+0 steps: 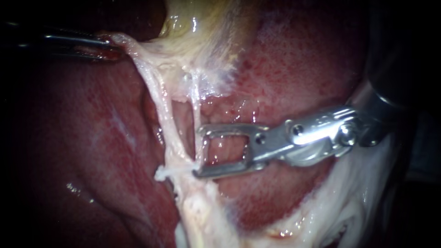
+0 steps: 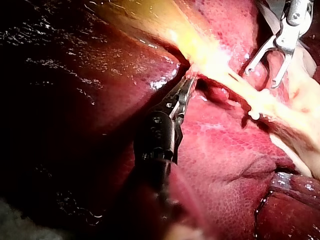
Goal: Going back first clip left tube
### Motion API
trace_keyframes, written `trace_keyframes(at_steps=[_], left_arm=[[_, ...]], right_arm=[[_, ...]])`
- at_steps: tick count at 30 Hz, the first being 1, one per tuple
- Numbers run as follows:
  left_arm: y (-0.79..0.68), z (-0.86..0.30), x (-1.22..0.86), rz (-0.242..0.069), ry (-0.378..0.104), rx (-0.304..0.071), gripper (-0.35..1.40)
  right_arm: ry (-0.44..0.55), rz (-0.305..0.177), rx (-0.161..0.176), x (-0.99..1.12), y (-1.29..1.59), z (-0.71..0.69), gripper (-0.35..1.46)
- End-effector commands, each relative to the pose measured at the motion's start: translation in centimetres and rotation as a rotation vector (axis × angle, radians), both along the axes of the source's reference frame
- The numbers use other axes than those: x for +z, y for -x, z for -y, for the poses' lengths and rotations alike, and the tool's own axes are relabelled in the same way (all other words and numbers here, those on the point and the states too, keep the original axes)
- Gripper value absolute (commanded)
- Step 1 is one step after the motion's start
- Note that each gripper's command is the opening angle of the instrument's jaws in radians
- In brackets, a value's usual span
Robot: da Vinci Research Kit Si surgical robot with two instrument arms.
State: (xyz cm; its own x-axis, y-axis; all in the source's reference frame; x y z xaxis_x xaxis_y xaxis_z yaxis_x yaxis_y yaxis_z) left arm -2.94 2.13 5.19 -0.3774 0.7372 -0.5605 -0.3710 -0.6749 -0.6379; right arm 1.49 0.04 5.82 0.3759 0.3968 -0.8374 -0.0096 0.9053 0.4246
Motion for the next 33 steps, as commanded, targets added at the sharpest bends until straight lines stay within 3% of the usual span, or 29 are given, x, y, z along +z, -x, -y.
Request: trace_keyframes(at_steps=[1,6,14,26,33], left_arm=[[0.00,0.00,0.00,0.001,0.000,0.000,-0.35],[0.00,0.00,0.00,0.000,0.000,0.000,-0.35],[0.04,0.02,0.02,-0.001,0.002,-0.002,-0.35],[0.45,0.29,0.40,0.011,0.003,0.026,-0.35],[0.47,0.27,0.50,0.013,0.008,0.037,-0.35]], right_arm=[[0.015,0.001,-0.004,-0.01,0.12,0.02,0.50],[0.059,0.008,-0.009,-0.09,0.52,0.02,0.50],[0.100,0.076,-0.053,-0.31,0.87,-0.21,0.50],[0.095,0.073,-0.068,-0.31,0.89,-0.20,0.50],[0.094,0.071,-0.071,-0.32,0.89,-0.18,0.50]])
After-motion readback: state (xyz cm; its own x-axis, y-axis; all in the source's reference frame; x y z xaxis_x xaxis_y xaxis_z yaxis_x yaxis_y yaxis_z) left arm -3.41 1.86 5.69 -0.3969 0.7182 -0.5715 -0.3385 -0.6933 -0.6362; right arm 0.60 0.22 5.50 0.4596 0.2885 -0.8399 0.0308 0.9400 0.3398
